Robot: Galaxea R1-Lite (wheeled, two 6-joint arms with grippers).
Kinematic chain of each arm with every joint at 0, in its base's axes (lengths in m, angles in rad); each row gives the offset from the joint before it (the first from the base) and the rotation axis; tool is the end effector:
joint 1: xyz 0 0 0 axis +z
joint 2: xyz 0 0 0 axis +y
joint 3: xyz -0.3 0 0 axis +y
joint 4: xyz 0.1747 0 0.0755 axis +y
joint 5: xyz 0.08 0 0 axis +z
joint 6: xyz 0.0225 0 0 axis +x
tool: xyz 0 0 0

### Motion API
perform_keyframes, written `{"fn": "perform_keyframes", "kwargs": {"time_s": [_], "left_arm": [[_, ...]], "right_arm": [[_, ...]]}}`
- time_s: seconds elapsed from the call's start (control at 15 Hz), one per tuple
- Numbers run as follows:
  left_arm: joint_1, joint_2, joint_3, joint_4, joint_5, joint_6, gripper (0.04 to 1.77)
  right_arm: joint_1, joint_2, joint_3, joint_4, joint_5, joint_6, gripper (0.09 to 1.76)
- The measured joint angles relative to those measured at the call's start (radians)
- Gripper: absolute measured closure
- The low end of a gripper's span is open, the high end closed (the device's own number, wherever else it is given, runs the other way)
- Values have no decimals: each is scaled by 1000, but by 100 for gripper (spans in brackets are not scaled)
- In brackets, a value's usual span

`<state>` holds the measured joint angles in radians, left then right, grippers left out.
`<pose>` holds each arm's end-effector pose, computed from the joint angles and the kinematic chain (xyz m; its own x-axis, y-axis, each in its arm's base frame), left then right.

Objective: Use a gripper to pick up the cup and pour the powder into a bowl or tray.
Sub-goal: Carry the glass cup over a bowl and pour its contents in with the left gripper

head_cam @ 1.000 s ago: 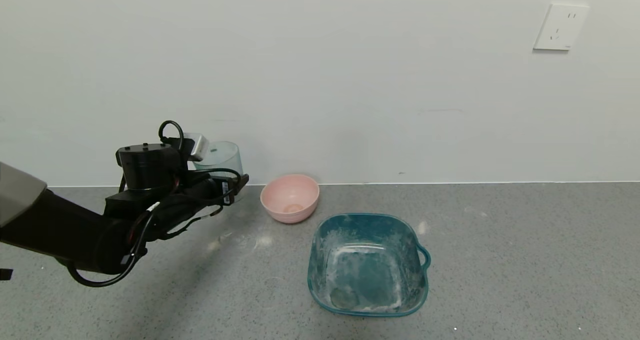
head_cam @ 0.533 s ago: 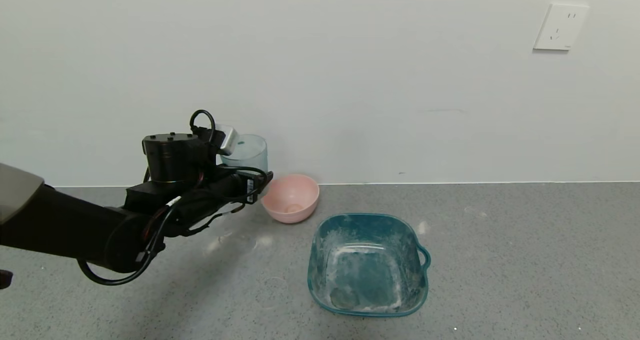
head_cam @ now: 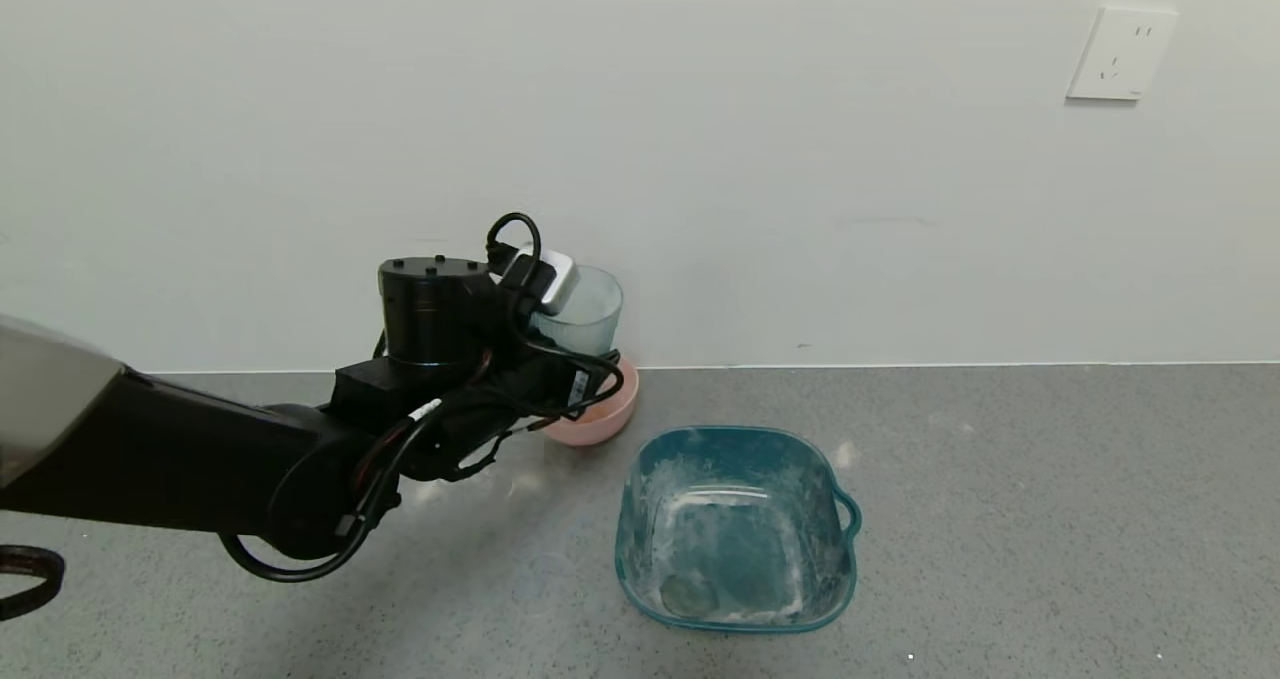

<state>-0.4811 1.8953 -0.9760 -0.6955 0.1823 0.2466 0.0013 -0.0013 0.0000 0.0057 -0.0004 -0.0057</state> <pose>0.3221 -0.1635 0.1685 0.9339 -0.2830 -0.2183 0.3374 0.8997 0.2770 -0.0229 0.0000 0.0749 1.0000 0.0009 -0.0044 -0.0009 1.0000 -0.0057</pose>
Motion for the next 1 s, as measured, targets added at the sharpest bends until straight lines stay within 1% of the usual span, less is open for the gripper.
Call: {"fn": "perform_keyframes", "kwargs": {"time_s": [0.13,0.27,0.53,0.73,0.87,1.0], "left_arm": [[-35,4,-17,11,20,50,51],[-55,15,-29,12,29,99,51],[-94,41,-43,11,69,171,51],[-132,60,-56,14,150,249,51],[-161,72,-60,16,161,283,51],[-189,80,-60,61,163,317,51]], "right_arm": [[0,0,0,0,0,-1,14],[0,0,0,0,0,0,14],[0,0,0,0,0,0,14],[0,0,0,0,0,0,14],[0,0,0,0,0,0,14],[0,0,0,0,0,0,14]]}}
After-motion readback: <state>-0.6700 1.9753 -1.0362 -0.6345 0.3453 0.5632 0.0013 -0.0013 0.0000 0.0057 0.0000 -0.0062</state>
